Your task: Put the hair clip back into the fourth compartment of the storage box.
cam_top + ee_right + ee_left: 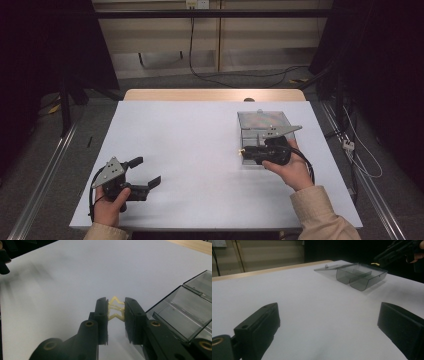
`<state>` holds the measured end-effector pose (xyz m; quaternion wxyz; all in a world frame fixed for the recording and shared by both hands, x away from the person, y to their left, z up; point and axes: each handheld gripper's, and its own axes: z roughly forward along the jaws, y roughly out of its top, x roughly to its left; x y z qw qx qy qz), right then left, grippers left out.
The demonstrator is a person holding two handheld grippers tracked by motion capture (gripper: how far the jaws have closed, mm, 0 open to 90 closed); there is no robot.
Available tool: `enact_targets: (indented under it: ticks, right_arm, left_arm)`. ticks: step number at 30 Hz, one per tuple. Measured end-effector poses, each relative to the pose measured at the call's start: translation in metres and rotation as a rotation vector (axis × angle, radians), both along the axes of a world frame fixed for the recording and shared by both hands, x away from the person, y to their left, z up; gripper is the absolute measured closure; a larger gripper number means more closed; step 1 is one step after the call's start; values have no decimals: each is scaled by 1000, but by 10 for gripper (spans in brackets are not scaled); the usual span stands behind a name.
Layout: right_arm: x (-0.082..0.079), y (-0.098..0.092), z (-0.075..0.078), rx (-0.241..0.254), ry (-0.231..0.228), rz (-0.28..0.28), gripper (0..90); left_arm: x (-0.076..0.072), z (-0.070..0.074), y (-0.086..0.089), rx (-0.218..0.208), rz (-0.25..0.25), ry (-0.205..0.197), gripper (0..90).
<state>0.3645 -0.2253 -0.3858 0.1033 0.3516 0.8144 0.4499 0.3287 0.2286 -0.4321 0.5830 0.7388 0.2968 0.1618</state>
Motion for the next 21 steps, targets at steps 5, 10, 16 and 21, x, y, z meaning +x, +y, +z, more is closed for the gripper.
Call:
enact_targets:
  ticks: [5, 10, 16, 21]
  right_arm:
    - [3, -2, -1, -4, -1, -14, 735]
    - [7, -6, -4, -13, 2, -30, 735]
    - [11, -9, -6, -17, 6, -47, 735]
    - [13, -10, -7, -17, 6, -56, 735]
  left_arm:
    - [0, 0, 0, 7, -6, -1, 41]
    - [0, 0, 0, 1, -4, 1, 41]
    - [0, 0, 0, 1, -4, 1, 41]
    - [0, 0, 0, 6, -6, -1, 41]
